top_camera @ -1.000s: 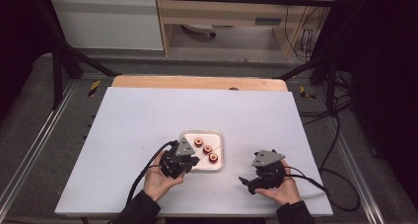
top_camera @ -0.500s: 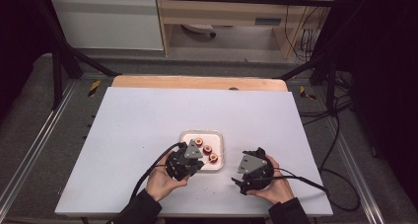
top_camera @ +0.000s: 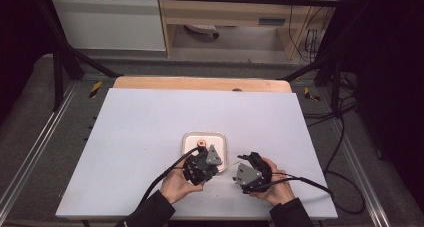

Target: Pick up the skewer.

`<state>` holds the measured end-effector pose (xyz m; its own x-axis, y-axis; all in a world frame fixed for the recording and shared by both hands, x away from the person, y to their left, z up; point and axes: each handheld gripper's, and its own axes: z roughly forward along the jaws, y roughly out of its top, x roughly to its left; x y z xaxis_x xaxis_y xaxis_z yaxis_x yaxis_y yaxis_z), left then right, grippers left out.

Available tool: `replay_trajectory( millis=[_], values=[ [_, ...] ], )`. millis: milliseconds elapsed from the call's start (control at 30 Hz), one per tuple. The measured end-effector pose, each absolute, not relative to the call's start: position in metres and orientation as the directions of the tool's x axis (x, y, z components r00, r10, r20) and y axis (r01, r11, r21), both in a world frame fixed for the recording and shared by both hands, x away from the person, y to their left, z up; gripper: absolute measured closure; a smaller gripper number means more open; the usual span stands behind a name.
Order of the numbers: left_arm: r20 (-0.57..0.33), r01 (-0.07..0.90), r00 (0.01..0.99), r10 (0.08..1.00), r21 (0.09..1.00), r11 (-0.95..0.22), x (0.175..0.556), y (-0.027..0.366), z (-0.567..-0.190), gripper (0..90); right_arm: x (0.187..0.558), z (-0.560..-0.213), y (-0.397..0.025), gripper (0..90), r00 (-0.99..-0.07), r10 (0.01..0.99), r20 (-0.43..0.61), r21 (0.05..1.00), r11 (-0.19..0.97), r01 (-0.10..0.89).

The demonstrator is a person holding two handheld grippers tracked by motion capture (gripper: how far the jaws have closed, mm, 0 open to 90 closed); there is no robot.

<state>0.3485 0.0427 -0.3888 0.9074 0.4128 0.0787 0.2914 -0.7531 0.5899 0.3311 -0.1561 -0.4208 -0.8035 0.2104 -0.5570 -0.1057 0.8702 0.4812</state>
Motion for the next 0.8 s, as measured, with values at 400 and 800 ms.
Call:
replay_trajectory(
  millis=[400,800],
  values=[
    [0.078,0.256,0.929,0.361,0.568,-0.782,0.346,0.019,-0.391,89.0,0.329,-0.43,-0.155,54.8,-0.784,0.046,-0.619,0.36,0.904,-0.231],
    [0.069,0.244,0.938,0.339,0.563,-0.789,0.345,0.016,-0.393,89.0,0.328,-0.433,-0.157,74.8,-0.753,-0.058,-0.656,0.277,0.909,-0.312]
  ],
)
